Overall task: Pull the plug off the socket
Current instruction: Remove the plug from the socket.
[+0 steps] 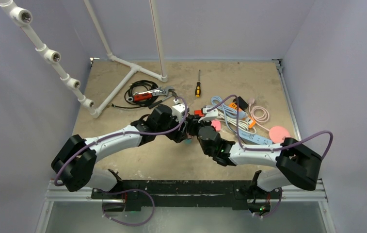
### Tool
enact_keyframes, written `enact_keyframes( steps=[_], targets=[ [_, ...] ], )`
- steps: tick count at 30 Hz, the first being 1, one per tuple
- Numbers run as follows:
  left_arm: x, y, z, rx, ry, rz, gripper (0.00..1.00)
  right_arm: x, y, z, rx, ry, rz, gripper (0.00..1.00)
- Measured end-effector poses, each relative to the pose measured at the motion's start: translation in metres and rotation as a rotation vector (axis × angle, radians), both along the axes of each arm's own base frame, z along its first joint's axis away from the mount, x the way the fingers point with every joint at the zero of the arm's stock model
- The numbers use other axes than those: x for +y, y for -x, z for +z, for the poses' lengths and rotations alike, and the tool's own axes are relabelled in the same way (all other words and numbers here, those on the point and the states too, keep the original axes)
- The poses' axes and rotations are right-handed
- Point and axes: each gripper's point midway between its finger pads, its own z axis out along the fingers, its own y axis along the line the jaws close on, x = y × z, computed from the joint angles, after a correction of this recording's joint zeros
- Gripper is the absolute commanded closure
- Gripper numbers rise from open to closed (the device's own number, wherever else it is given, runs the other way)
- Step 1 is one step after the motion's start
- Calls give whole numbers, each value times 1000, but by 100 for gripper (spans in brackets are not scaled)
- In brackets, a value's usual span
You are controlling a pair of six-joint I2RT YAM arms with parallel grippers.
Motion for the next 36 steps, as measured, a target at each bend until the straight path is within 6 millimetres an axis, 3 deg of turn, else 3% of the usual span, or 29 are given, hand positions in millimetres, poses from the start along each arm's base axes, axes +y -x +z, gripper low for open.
enact_keyframes(
  steps=[11, 27, 36],
  targets=[
    [-7, -13, 12, -64, 40, 22, 100, -13, -18, 7, 43, -134, 92, 100],
    [1, -4, 2, -8, 9, 12, 100, 1, -5, 2, 1, 37, -5, 100],
    [1, -4, 4, -7, 15, 9, 100, 1, -3, 6, -3, 30, -3, 100]
  ],
)
